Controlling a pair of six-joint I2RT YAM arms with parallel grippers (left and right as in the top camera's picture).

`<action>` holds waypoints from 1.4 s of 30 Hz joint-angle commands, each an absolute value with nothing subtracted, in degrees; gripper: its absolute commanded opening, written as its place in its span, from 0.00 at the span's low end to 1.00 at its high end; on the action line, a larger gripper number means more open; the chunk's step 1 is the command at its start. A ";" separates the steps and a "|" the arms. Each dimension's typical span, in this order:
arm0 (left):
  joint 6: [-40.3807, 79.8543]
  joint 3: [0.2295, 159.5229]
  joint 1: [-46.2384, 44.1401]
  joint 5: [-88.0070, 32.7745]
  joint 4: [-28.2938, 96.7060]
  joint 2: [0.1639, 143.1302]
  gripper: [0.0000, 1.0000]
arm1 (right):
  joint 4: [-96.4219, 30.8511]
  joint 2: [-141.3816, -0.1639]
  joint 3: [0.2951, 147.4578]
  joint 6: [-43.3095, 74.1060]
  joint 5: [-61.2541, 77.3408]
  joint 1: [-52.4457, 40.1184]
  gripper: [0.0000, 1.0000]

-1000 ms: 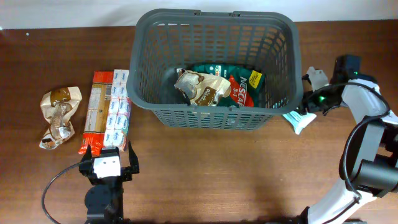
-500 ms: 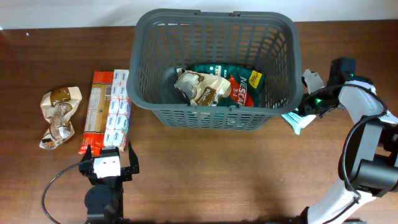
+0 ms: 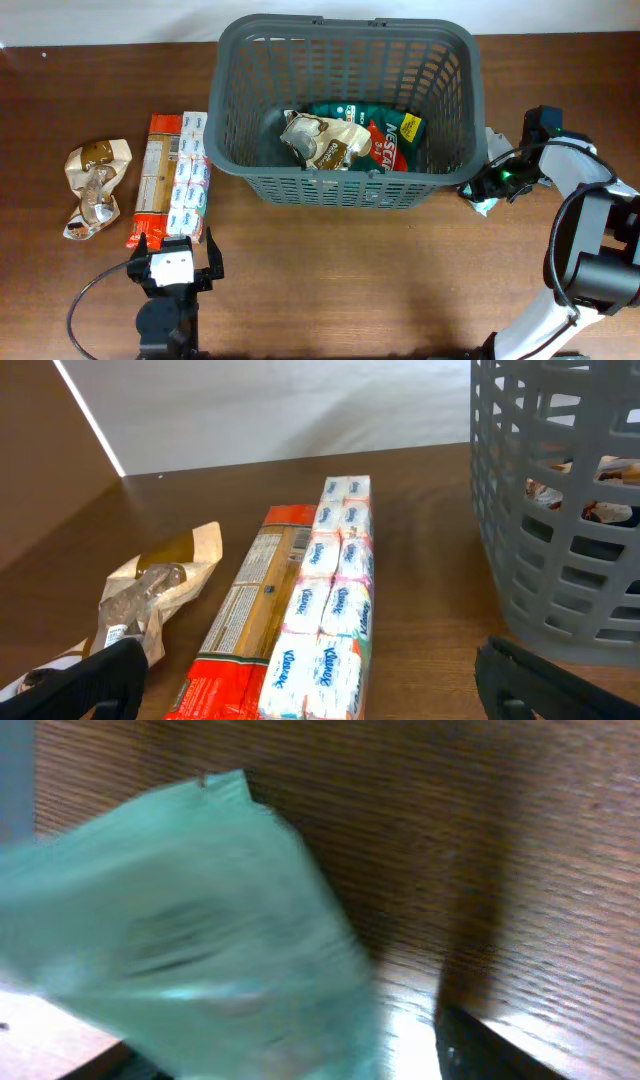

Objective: Pack container
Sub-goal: 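Lower the right gripper onto the mint-green packet and grasp it, then lift the mint-green packet into the basket and open the right gripper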

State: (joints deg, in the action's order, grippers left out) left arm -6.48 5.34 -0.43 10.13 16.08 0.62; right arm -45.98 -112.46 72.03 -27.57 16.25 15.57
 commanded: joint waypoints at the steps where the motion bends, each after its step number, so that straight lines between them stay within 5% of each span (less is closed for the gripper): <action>1: -7.40 5.06 -0.60 10.76 15.94 0.30 0.99 | -45.80 -114.80 70.72 -28.05 13.28 15.40 0.61; 4: -7.42 5.06 -0.60 10.76 15.94 0.30 0.99 | -45.01 -114.80 70.76 -28.01 12.34 15.46 0.15; 7: -7.40 5.06 -0.60 10.76 15.94 0.30 0.99 | -44.16 -114.80 71.79 -24.95 10.15 16.23 0.04; 15: -7.40 5.06 -0.60 10.76 15.94 0.30 0.99 | -49.41 -114.24 86.78 -15.68 16.97 21.61 0.04; 24: -7.42 5.06 -0.60 10.76 15.94 0.30 0.99 | -69.41 -114.15 124.11 -9.96 25.21 20.53 0.03; 31: -7.40 5.08 -0.60 10.76 15.94 0.30 0.99 | -80.82 -114.15 150.50 -16.03 24.60 3.86 0.03; 42: -7.40 5.06 -0.60 10.76 15.97 0.30 0.99 | -81.87 -117.27 145.23 -29.30 12.80 -20.93 0.03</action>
